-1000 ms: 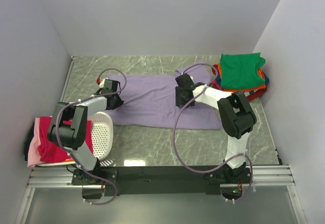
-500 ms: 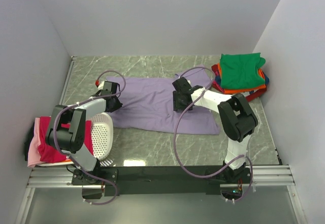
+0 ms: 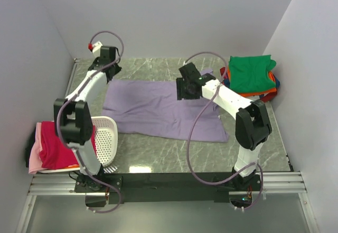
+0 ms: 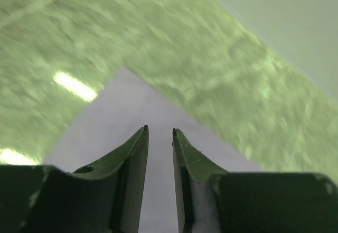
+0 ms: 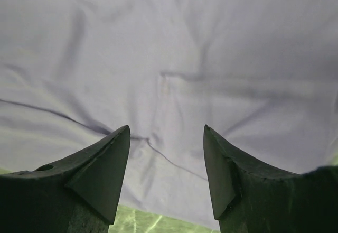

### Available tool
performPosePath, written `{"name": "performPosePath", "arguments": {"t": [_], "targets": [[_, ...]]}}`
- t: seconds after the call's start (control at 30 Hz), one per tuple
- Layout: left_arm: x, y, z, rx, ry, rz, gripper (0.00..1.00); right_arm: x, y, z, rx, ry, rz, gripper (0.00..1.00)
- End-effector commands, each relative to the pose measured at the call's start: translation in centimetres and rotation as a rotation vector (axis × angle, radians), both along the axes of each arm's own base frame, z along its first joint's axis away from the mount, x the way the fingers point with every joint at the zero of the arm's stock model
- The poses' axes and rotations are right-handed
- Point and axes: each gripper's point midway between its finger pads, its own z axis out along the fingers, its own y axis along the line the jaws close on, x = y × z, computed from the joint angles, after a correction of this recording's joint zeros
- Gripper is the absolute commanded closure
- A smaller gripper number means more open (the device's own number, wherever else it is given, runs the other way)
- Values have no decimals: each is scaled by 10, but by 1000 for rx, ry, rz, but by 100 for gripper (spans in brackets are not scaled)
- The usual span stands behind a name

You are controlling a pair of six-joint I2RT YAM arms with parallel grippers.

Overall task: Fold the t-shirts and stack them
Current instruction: Fold the tshirt

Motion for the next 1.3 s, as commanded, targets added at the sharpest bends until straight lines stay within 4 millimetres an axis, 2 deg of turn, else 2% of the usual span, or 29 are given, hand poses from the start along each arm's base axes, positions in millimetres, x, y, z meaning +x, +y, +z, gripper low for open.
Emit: {"name": "performPosePath", "arguments": {"t": [0.0, 0.07, 0.1, 0.17, 0.2, 0.23, 0.3, 0.33, 0.43, 0.47, 0.5, 0.7, 0.77, 0.8, 0.83, 0.87, 0.9, 1.07, 1.17, 1.27], "targets": [[15, 42, -32, 111, 126, 91, 69, 27, -13, 46, 49, -101, -10, 35], [19, 52, -42, 126, 158, 104, 69, 37, -12, 53, 106, -124, 1, 35], [24, 54, -53, 125, 175, 103, 69, 45, -19, 54, 125, -131, -13, 35], [29, 58, -60, 119, 184, 102, 69, 60, -26, 58, 145, -162, -26, 35], [33, 63, -67, 117, 195, 111, 69, 67, -25, 60, 171, -162, -17, 35], [35, 65, -70, 114, 199, 115, 69, 78, -39, 61, 177, -175, -45, 35], [43, 69, -80, 97, 199, 114, 69, 99, -47, 66, 193, -213, -64, 35], [46, 69, -81, 93, 193, 112, 69, 109, -58, 67, 202, -224, -86, 35], [56, 71, -87, 94, 185, 113, 69, 135, -68, 69, 210, -260, -106, 35], [56, 72, -90, 96, 198, 120, 69, 145, -75, 77, 208, -279, -117, 35], [60, 72, -92, 97, 192, 121, 69, 151, -77, 66, 199, -260, -124, 35], [68, 65, -105, 74, 192, 92, 69, 175, -78, 51, 209, -251, -121, 35], [70, 62, -109, 62, 195, 74, 69, 183, -77, 54, 217, -261, -114, 35], [72, 61, -112, 60, 202, 70, 69, 186, -78, 44, 211, -247, -118, 35], [71, 60, -114, 61, 214, 63, 69, 190, -79, 42, 209, -248, -123, 34], [71, 60, -116, 63, 222, 62, 69, 197, -79, 50, 215, -267, -124, 34], [73, 60, -118, 64, 225, 61, 69, 202, -81, 41, 211, -258, -134, 34], [74, 57, -123, 55, 230, 46, 68, 232, -86, 34, 226, -285, -157, 34], [73, 59, -126, 63, 244, 49, 68, 241, -86, 36, 237, -296, -150, 34], [73, 61, -130, 69, 257, 59, 67, 246, -93, 28, 233, -298, -158, 34]]}}
